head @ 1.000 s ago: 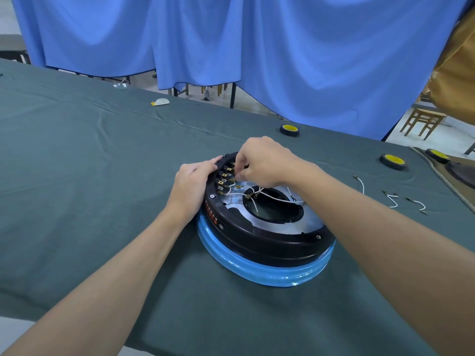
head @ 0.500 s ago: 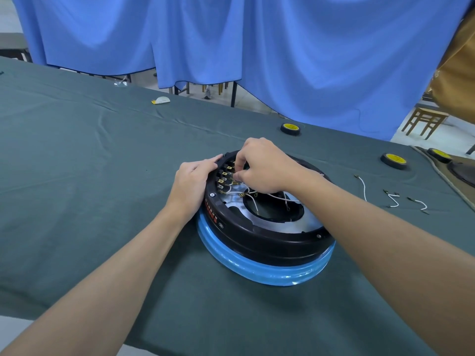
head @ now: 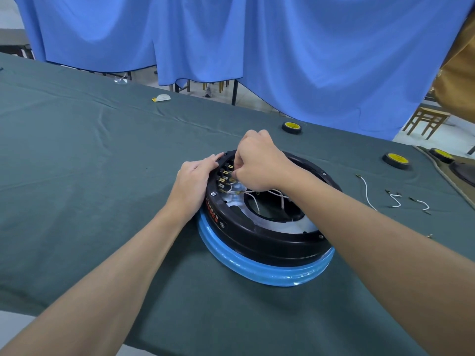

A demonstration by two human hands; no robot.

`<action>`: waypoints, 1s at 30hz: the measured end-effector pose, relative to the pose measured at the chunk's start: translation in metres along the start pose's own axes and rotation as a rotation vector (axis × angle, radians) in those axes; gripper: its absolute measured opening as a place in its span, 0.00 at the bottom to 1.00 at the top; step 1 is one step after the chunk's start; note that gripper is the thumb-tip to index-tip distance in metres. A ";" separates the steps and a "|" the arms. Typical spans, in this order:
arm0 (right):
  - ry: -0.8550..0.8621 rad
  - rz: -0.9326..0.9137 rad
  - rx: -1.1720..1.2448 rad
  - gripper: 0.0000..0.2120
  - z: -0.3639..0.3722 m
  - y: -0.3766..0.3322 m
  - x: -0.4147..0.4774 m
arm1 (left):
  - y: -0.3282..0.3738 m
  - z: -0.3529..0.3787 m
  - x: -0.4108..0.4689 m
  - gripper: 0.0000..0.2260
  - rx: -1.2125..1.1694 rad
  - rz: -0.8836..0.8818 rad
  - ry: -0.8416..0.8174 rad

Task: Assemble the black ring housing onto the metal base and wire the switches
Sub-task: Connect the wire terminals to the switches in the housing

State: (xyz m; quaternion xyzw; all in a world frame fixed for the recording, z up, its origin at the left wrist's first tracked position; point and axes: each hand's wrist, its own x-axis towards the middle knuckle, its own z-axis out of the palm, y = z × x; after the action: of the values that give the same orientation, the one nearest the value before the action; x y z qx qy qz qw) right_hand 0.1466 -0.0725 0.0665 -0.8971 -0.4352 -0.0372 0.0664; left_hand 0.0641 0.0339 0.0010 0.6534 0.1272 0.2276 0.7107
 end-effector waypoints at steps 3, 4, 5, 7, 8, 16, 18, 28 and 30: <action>-0.001 0.031 0.017 0.12 -0.001 -0.007 -0.002 | 0.000 0.000 -0.001 0.20 0.015 0.007 0.003; -0.003 0.051 0.025 0.12 -0.001 -0.009 -0.003 | 0.001 0.000 -0.001 0.22 0.018 0.010 0.007; -0.005 0.074 0.038 0.11 -0.001 -0.010 -0.004 | 0.000 0.000 0.000 0.26 0.023 0.011 0.008; -0.007 0.116 0.059 0.11 -0.001 -0.011 -0.005 | -0.001 -0.001 0.001 0.27 0.027 0.013 0.006; -0.006 0.134 0.067 0.10 0.000 -0.013 -0.006 | -0.001 -0.001 0.001 0.25 0.027 0.016 0.004; 0.018 0.158 0.070 0.13 -0.001 -0.018 -0.006 | -0.001 -0.002 0.001 0.16 0.038 0.032 -0.003; 0.010 0.147 0.069 0.13 -0.002 -0.013 -0.006 | -0.002 -0.002 0.001 0.16 0.039 0.034 0.001; 0.101 -0.001 0.178 0.04 0.007 0.000 -0.025 | -0.010 -0.002 0.004 0.12 0.043 0.101 0.081; 0.112 -0.012 0.145 0.05 0.009 -0.001 -0.024 | -0.012 -0.003 0.001 0.17 0.116 0.138 0.178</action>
State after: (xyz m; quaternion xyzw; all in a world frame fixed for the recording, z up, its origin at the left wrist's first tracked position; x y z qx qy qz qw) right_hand 0.1312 -0.0894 0.0541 -0.8839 -0.4376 -0.0561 0.1554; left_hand 0.0656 0.0364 -0.0106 0.6780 0.1575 0.3255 0.6400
